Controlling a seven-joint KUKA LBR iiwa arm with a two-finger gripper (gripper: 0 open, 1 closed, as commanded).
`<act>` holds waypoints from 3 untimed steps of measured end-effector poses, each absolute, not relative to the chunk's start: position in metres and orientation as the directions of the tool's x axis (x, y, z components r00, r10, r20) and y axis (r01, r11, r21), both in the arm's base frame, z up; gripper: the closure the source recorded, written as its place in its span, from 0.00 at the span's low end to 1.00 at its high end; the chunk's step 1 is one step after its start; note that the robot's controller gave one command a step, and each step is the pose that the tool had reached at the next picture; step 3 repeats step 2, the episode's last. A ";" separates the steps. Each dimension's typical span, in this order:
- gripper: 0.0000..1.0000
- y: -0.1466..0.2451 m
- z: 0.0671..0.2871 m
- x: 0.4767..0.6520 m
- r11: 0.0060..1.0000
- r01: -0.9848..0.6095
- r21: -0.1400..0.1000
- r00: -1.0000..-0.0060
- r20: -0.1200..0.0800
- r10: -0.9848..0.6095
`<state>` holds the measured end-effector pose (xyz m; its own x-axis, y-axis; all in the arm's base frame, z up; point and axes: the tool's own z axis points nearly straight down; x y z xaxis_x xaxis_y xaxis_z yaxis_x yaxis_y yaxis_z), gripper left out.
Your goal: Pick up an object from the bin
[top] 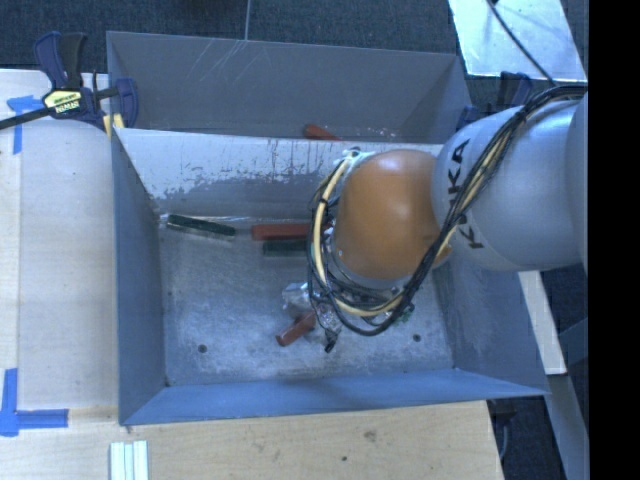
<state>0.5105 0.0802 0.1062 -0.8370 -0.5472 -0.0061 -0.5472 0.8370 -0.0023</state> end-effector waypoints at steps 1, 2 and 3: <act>1.00 0.080 0.182 0.513 0.838 -0.545 -0.005 -0.838 -0.010 -0.545; 1.00 0.080 0.187 0.514 0.840 -0.542 -0.002 -0.840 -0.005 -0.542; 1.00 0.080 0.187 0.514 0.840 -0.542 -0.002 -0.840 -0.005 -0.542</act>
Offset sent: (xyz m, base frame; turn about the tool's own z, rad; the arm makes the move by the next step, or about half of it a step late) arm 0.0000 0.0000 0.0711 0.0000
